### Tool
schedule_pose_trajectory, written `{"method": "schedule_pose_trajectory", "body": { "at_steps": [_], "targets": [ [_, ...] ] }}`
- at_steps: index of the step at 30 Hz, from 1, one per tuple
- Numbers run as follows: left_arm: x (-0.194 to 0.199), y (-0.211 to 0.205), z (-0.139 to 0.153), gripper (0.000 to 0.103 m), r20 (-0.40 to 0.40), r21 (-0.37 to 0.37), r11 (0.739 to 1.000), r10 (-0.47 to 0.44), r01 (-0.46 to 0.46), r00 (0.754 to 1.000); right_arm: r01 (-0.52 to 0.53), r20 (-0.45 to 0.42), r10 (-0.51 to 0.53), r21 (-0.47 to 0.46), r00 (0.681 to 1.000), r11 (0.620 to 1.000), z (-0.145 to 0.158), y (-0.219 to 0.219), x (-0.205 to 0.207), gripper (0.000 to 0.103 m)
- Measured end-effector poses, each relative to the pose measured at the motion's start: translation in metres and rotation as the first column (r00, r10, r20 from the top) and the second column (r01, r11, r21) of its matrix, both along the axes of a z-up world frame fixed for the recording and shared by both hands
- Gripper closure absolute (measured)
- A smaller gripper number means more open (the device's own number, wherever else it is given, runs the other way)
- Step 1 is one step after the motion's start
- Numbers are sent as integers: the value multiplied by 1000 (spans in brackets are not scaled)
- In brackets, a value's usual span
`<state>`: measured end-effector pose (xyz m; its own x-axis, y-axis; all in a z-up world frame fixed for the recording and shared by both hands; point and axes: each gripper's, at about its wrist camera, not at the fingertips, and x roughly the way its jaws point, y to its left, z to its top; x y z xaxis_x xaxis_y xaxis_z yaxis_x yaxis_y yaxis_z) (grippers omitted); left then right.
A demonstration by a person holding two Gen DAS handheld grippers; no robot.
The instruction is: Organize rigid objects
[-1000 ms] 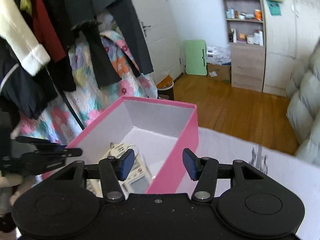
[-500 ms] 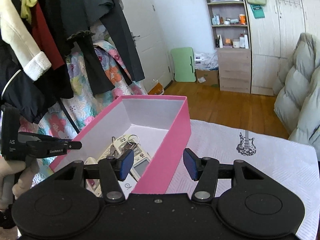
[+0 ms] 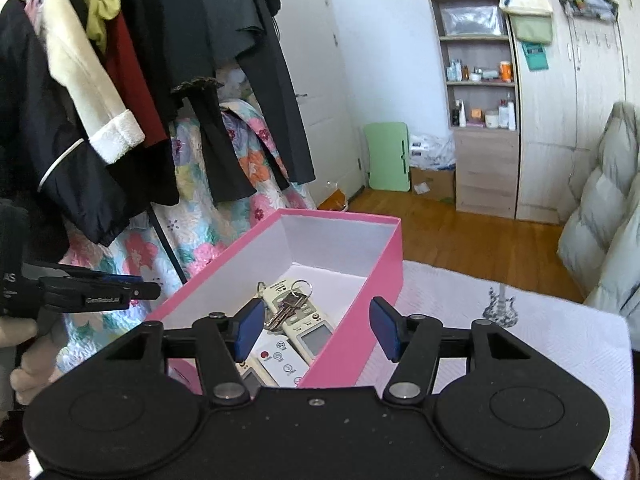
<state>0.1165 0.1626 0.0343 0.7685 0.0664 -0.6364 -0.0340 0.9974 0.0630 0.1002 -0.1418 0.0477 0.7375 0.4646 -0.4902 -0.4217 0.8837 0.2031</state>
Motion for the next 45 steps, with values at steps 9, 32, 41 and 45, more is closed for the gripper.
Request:
{"method": "schedule_pose_trajectory", "body": {
  "at_steps": [9,32,41,45],
  "targets": [
    [-29,-26,13,52,33,-35,998,-60,61,998,86,32,-84,-67,996,994,13,-10,-26,39],
    [-69,-89,6,21,37,-36,992,-116,118,993,225,55,-220,-101,974,969,6,-34,-68,10],
    [-75,-100,-5,6,11,-24,993,-112,112,994,344,33,-343,-120,939,931,-1,-37,-76,2],
    [-76,-102,-7,5,10,-27,993,-113,113,994,359,8,-361,-115,933,926,-2,-43,-79,2]
  ]
}}
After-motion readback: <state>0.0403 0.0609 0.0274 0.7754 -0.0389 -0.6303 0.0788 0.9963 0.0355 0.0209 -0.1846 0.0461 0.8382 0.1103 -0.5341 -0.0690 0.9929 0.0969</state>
